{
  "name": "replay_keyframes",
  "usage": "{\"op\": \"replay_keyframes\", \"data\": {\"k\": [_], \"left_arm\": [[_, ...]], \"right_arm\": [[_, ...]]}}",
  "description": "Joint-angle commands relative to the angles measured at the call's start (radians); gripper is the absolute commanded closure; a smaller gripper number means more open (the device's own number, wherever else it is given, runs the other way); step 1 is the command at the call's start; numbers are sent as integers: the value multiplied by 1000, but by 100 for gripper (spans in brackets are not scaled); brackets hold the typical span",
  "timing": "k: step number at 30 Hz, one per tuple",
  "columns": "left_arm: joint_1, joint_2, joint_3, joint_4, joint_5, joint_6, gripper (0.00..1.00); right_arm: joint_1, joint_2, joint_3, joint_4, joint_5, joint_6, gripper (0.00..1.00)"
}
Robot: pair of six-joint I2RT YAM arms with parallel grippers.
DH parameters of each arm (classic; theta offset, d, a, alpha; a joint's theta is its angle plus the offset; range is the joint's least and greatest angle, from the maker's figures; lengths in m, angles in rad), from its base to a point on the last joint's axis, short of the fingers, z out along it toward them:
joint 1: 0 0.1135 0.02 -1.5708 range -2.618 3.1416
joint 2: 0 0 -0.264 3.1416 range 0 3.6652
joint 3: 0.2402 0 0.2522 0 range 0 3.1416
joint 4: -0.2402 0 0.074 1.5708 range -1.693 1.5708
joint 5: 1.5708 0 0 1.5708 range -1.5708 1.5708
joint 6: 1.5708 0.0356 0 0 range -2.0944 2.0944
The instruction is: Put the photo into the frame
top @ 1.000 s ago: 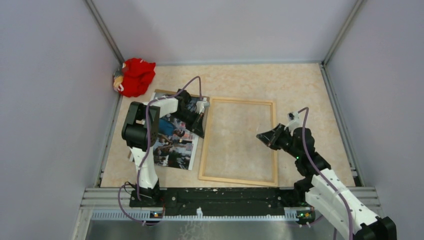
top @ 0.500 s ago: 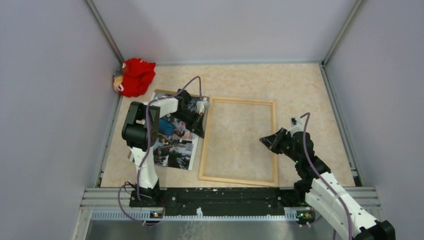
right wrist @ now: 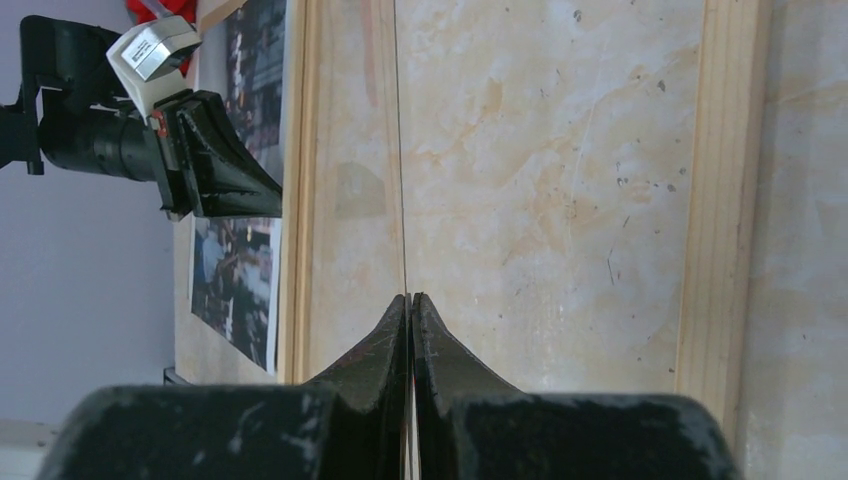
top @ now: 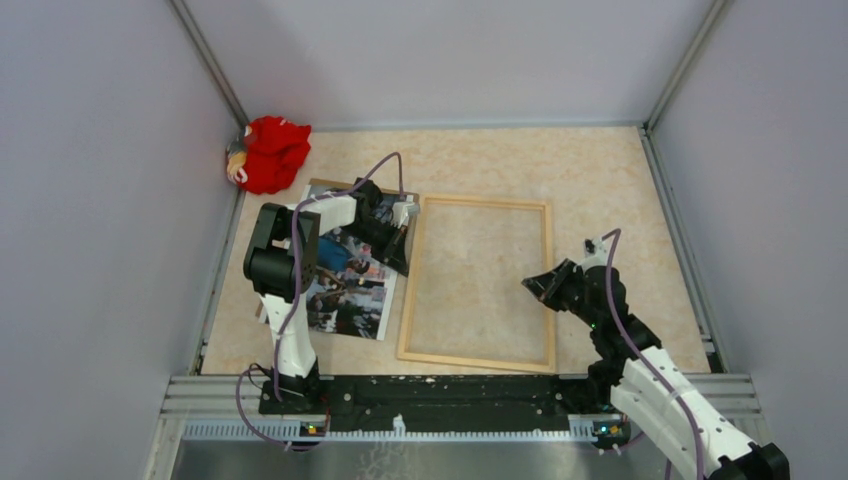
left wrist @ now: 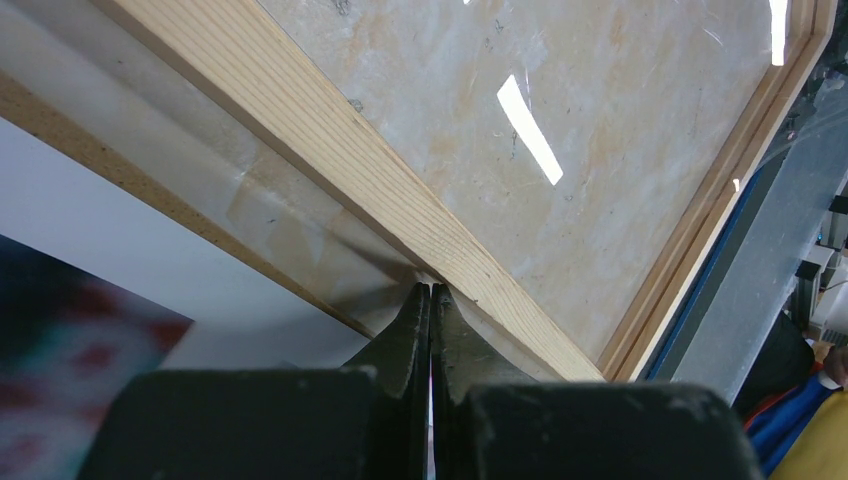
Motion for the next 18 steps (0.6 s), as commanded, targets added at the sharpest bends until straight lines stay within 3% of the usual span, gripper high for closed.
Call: {"op": "replay_keyframes", "data": {"k": [1,18], "left_arm": [[-1,29,11,13,-29,26,100],[-1,28,8,13,-35,27,100]], "right_arm": [[-6,19,-12,9,-17,10,100],[-6,-33,-42,-88,87,46,100]]}}
